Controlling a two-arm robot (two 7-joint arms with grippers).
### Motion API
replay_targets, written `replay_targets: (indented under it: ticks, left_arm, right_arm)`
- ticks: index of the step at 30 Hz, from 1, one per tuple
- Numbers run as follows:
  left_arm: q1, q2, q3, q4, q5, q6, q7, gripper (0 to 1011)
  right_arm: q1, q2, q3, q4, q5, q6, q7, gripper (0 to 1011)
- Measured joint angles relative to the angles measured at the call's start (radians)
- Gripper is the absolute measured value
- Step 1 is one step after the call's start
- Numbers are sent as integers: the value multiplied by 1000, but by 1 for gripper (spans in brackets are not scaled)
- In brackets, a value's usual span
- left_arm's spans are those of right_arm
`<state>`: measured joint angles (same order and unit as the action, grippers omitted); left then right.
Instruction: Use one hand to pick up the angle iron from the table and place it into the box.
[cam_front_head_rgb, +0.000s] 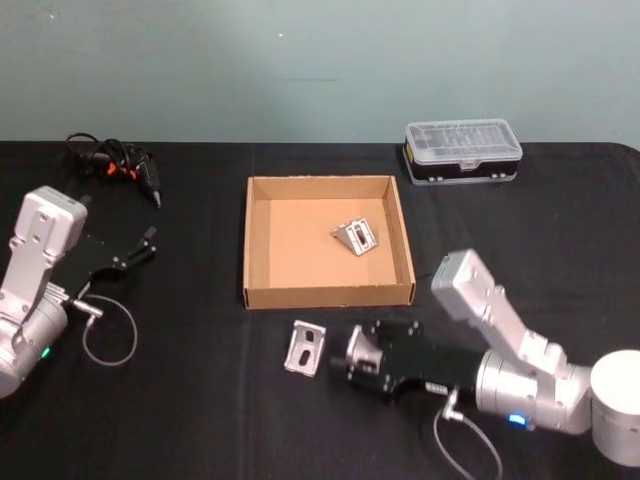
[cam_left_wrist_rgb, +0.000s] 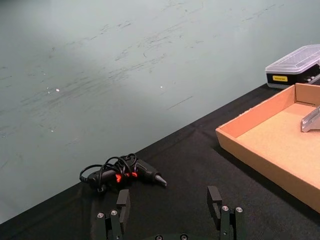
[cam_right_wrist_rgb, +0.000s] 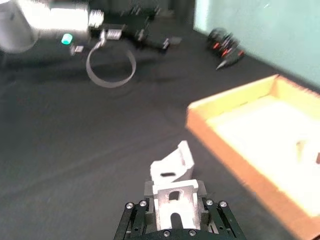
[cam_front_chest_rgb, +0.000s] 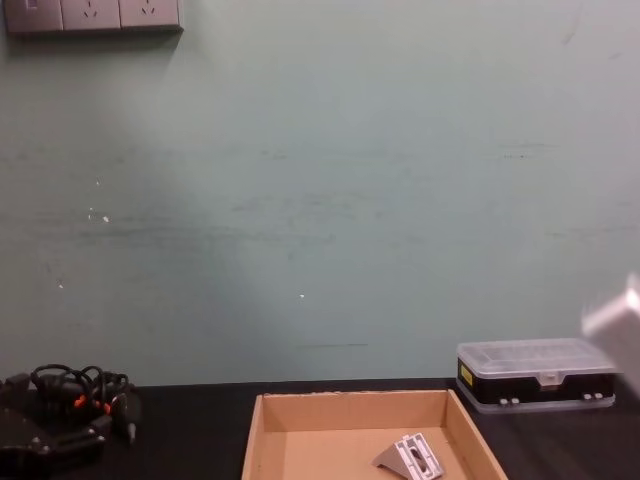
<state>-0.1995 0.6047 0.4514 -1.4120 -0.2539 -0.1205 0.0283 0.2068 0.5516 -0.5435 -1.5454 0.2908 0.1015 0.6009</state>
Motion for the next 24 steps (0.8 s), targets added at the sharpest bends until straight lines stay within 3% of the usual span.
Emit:
replay_targets:
  ticks: [7,12,24]
  left_arm:
    - [0,0,0,0,0,0,0,1011]
    - [0,0,0,0,0,0,0,1011]
    - [0,0,0,0,0,0,0,1011]
  right_arm:
    - [51,-21,40,-24,30,29,-38,476]
    - [112,-59,37,16,38,59,-48,476]
    - [323,-210,-11,267,40,139,-65,476]
